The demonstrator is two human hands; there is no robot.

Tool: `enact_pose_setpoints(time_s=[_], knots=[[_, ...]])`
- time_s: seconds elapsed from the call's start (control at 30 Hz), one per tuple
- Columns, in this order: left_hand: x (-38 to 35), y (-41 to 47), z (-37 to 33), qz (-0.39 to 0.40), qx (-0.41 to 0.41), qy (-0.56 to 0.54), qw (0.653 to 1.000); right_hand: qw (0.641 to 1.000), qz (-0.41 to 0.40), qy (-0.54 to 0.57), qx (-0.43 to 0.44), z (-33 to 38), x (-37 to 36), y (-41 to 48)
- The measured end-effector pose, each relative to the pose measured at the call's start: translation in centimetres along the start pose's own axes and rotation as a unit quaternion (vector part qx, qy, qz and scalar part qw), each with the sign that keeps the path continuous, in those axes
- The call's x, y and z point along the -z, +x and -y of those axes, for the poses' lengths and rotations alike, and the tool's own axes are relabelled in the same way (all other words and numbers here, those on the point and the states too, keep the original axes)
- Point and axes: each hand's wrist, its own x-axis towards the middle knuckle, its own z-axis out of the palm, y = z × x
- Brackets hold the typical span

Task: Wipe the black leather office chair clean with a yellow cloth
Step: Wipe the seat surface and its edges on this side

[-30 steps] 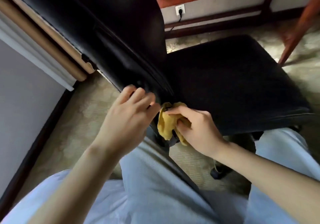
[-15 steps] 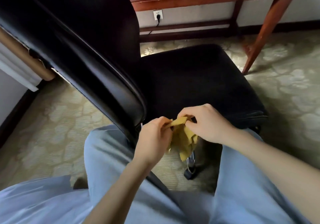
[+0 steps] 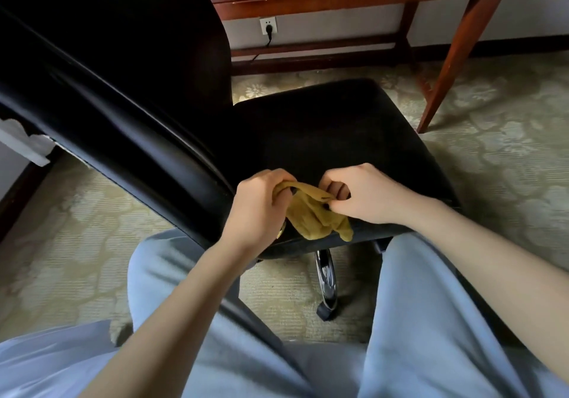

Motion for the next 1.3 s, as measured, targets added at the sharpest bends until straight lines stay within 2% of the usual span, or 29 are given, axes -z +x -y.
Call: enact_pose_setpoints(time_s=[0.23, 0.4, 0.47, 0.53, 0.63, 0.7, 0.77, 0.83, 0.9, 0.93, 1.0, 1.07, 1.17, 1.27, 1.3], knots=[[0.2, 0.2, -0.7, -0.005, 0.082, -0.05, 0.995, 0.989, 0.095, 0.074, -0.081, -2.1, -1.8, -0.6], [1.3, 0.3, -0.4, 0.077, 0.033, -0.017, 0.996, 0.983, 0.037, 0.178, -0.029, -0.9, -2.1, -0.3], [1.9, 0.3, -0.5, 0.124, 0.01, -0.013, 0.992, 0.985, 0.042, 0.165, 0.015, -0.1, -1.4, 0.2], [2.7, 0.5, -0.8, 0.162, -0.009, -0.02, 0.987, 0.987, 0.085, 0.127, 0.045, 0.6, -0.6, 0.6], [3.8, 0.9, -1.3, 0.188, -0.03, -0.025, 0.981, 0.983, 0.16, 0.076, 0.05, 1.2, 0.7, 1.0], [4.3, 1.3, -1.6, 0.197, -0.04, 0.011, 0.98, 0.985, 0.163, 0.026, 0.055, 1.2, 1.4, 1.3], [4.5, 1.8, -2.1, 0.17, -0.048, 0.063, 0.982, 0.994, 0.079, -0.047, 0.053, 1.1, 2.4, 1.8], [4.4, 2.7, -2.8, 0.07, -0.057, 0.096, 0.991, 0.991, -0.099, -0.082, 0.046, 1.1, 3.6, 2.4], [4.5, 4.1, -3.3, -0.047, -0.068, 0.117, 0.99, 0.951, -0.293, -0.068, 0.069, 1.6, 5.1, 2.6], [4.6, 4.9, -3.4, -0.08, -0.073, 0.122, 0.987, 0.929, -0.354, -0.065, 0.089, 1.7, 5.9, 2.6], [4.5, 6.1, -3.4, -0.092, -0.085, 0.134, 0.983, 0.909, -0.386, -0.108, 0.11, 1.0, 7.2, 2.5], [3.9, 6.4, -2.8, -0.052, -0.093, 0.151, 0.983, 0.916, -0.329, -0.197, 0.116, -0.4, 7.5, 2.2], [1.2, 5.5, -1.1, 0.089, -0.04, 0.191, 0.977, 0.937, -0.161, -0.282, 0.124, -3.3, 5.9, 1.6], [-2.0, 4.0, 1.5, 0.26, 0.032, 0.211, 0.942, 0.956, 0.037, -0.288, 0.04, -5.6, 2.9, 0.8], [-2.9, 3.5, 2.3, 0.313, 0.053, 0.218, 0.923, 0.956, 0.079, -0.281, 0.015, -6.3, 2.0, 0.7]])
